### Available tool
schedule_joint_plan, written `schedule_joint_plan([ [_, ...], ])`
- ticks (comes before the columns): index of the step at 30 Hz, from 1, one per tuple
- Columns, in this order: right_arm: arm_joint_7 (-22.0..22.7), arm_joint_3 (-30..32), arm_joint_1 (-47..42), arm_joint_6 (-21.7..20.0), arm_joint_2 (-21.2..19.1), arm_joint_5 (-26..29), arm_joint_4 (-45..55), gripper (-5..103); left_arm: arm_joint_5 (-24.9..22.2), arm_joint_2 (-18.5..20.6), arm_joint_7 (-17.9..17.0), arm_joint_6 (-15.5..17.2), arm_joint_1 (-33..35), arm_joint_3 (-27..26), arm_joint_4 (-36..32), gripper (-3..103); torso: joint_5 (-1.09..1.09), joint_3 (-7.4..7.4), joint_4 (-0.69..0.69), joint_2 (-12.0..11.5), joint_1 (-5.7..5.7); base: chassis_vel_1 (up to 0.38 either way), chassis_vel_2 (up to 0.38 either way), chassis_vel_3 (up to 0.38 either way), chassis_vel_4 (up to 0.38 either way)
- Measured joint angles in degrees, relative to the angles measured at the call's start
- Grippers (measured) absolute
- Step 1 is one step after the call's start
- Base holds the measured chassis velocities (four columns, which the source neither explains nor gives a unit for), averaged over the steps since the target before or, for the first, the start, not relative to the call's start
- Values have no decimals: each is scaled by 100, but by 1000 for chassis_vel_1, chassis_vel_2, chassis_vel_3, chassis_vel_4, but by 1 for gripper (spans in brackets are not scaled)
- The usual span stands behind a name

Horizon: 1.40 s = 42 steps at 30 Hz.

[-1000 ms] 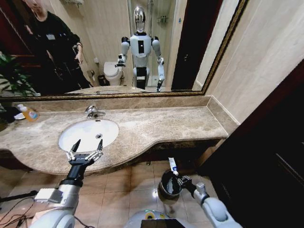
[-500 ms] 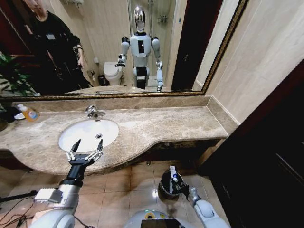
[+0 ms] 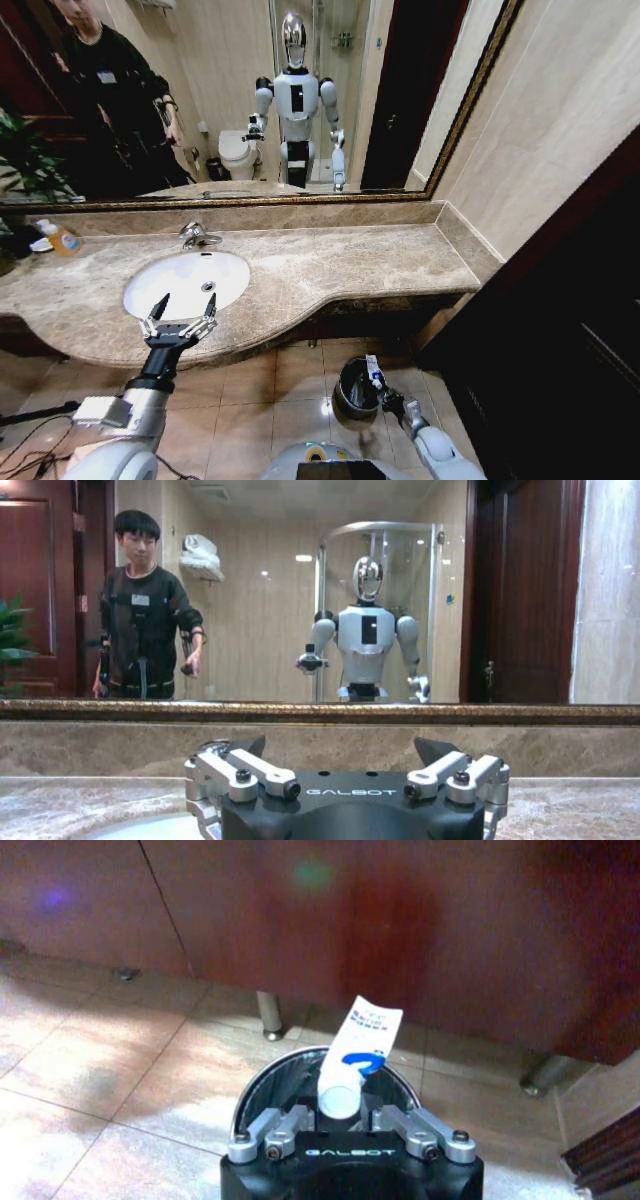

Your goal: Pick up the trash from the sink and place it in the trash bin.

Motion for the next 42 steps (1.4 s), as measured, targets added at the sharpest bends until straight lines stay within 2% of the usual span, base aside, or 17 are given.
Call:
schedule_joint_plan([
  [6, -167, 35, -53, -14, -35, -127, 91, 23, 0, 0, 0, 0, 0, 0, 0, 100, -1, 0, 0, 0, 0, 0, 0, 0, 0],
  [7, -198, 39, -65, 21, -42, -168, 101, 33, 0, 0, 0, 0, 0, 0, 0, 100, 0, 0, 0, 0, -1, 0, 0, 0, 0],
  [10, -192, 38, -73, 41, -43, -185, 111, 39, 0, 0, 0, 0, 0, 0, 0, 100, 0, 0, 0, 0, -1, 0, 0, 0, 0],
  [13, -109, 20, -90, 70, -43, -199, 129, 55, 0, 0, 0, 0, 0, 0, 0, 100, 0, 0, 0, 0, -1, 0, 0, 0, 0],
  [14, -109, 20, -90, 70, -43, -199, 129, 55, 0, 0, 0, 0, 0, 0, 0, 100, 0, 0, 0, 0, -1, 0, 0, 0, 0],
  [16, -30, 11, -92, 79, -41, -200, 133, 66, 0, 0, 0, 0, 0, 0, 0, 100, 0, 0, 0, 0, -1, 0, 0, 0, 0],
  [18, 7, 7, -96, 81, -41, -200, 138, 66, 0, 0, 0, 0, 0, 0, 0, 100, 0, 0, 0, 0, -1, 0, 0, 0, 0],
  [21, 59, 0, -111, 82, -44, -200, 165, 82, 0, 0, 0, 0, 0, 0, 0, 100, 0, 0, 0, 0, -1, 0, 0, 0, 0],
  [22, 59, 0, -111, 82, -44, -200, 165, 82, 0, 0, 0, 0, 0, 0, 0, 100, 0, 0, 0, 0, -1, 0, 0, 0, 0],
  [25, 113, -16, -128, 81, -47, -191, 209, 97, 0, 0, 0, 0, 0, 0, 0, 100, 0, 0, 0, 0, -1, 0, 0, 0, 0],
  [35, 162, -15, -167, 68, -52, -139, 305, 100, 0, 0, 0, 0, 0, 0, 0, 100, 0, 0, 0, 0, 0, 0, 0, 0, 0],
  [42, 231, 37, -372, -97, -71, 339, 800, 100, 0, 0, 0, 0, 0, 0, 0, 100, 0, 0, 0, 0, 0, 0, 0, 0, 0],
])
